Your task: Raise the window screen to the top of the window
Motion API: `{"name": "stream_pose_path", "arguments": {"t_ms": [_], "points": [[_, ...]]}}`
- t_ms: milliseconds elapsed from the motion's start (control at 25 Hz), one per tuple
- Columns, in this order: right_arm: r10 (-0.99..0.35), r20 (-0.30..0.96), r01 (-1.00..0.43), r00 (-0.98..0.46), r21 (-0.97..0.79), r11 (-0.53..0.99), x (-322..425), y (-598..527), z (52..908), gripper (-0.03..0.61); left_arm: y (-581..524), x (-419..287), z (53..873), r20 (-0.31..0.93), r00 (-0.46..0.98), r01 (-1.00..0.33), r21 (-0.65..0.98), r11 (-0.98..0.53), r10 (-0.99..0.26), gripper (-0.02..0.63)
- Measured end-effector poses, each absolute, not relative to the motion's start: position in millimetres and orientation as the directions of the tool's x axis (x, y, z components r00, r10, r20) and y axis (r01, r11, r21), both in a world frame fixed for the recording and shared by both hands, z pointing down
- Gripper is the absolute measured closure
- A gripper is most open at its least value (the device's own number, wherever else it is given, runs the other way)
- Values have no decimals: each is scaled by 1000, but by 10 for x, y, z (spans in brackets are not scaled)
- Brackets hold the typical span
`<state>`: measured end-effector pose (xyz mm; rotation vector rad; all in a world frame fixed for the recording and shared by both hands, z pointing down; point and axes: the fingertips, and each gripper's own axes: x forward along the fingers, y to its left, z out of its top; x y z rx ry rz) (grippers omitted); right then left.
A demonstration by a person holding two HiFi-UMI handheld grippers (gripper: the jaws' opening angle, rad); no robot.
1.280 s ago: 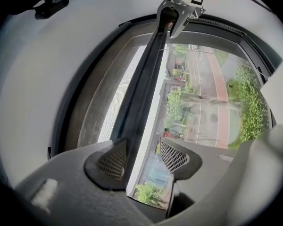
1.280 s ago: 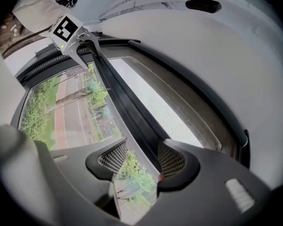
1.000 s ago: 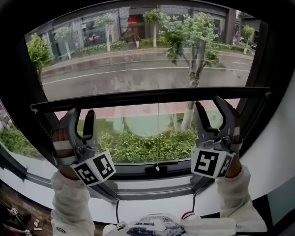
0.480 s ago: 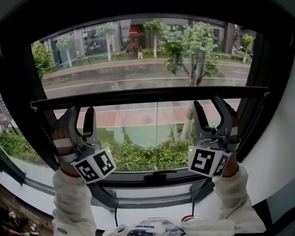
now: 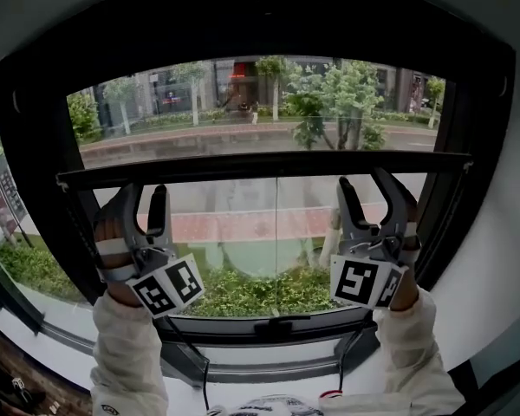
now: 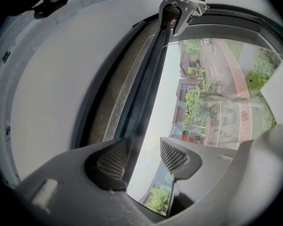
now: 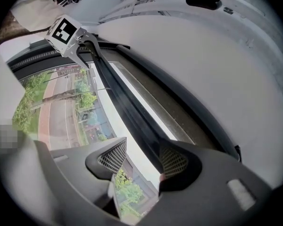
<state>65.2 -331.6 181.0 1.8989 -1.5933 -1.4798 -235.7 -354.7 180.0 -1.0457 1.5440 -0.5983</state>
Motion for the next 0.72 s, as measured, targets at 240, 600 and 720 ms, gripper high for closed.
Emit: {"name": "stream_pose_path", "arguments": {"t_ms": [240,600,720], "points": [[-831,-544,-587,-116,713,-385,688,-3271,1712,370,-3494,-2317,1693,-525,18,-315,-811,494,-851,391],[-826,-552,-594,-112,703,-390,661,-3265,1468,370,-3505,-2336,1453,-540,24,-309,-805,507,-841,391],[-819,-562,-597,-114,698,-396,653,-3245,1247,370,-3492,-2345,1242,-560,22,-299,-794,529,-828,391]]}}
